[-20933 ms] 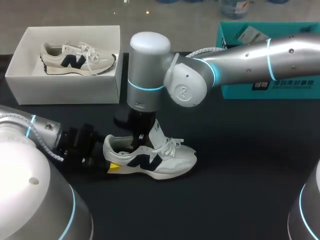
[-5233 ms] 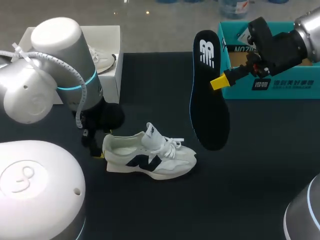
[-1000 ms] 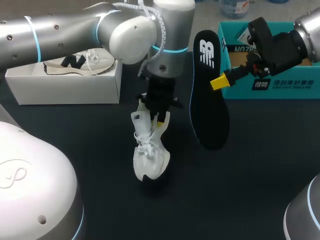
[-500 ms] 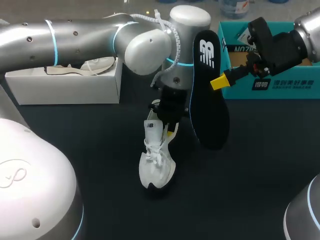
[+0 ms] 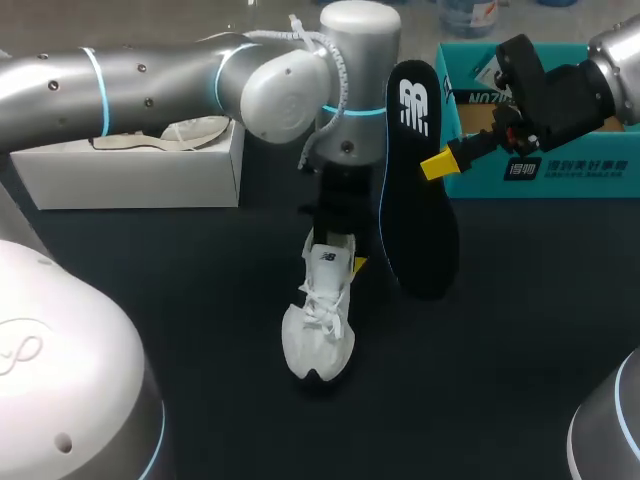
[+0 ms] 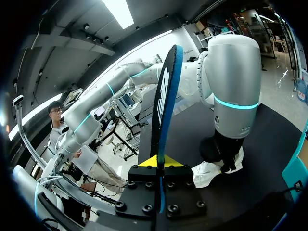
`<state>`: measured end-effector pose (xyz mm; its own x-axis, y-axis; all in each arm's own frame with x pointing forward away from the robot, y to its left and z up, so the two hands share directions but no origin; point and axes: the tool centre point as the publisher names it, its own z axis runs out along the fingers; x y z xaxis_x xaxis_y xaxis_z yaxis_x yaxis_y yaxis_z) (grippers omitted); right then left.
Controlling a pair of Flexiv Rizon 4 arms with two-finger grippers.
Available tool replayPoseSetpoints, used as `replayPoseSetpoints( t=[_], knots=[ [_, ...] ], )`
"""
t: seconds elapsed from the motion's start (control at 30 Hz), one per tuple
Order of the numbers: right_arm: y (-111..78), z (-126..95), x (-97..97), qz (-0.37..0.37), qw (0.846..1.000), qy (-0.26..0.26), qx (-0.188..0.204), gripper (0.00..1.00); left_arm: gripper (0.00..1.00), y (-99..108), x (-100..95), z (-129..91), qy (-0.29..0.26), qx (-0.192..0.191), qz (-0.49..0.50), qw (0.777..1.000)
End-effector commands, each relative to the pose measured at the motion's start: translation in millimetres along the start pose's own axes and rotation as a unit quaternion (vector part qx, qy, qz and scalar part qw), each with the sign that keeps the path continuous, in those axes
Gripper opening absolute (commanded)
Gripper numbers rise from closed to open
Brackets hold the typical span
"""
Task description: Take the shoe out of the shoebox, open the shoe tongue, remove and reinsert the insole, then place the shoe into the shoebox
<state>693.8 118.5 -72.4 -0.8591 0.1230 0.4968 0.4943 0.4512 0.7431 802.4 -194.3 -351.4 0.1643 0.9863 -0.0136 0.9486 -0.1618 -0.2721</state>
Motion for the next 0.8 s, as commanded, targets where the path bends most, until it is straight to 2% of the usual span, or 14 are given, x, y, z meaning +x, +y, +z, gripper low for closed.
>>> replayPoseSetpoints(
  t=[0.03, 0.23, 0.4, 0.8],
  knots=[
    [0.6, 1.6, -1.2, 0.0, 1.0, 0.0, 0.001, 0.0, 1.0, -8.7, 12.7, -28.2, -0.03, -0.012, 0.008, 0.999],
    [0.6, 1.6, -1.2, 0.0, 1.0, 0.0, 0.001, 0.0, 1.0, -13.9, 25.4, -73.6, -0.11, -0.031, 0.023, 0.993],
    [0.6, 1.6, -1.2, 0.0, 1.0, 0.0, 0.001, 0.0, 1.0, -19.4, 45.3, -105.1, -0.179, -0.021, 0.063, 0.982],
    [0.6, 1.6, -1.2, 0.0, 1.0, 0.0, 0.001, 0.0, 1.0, -19.4, 45.3, -105.1, -0.179, -0.021, 0.063, 0.982]
  ],
)
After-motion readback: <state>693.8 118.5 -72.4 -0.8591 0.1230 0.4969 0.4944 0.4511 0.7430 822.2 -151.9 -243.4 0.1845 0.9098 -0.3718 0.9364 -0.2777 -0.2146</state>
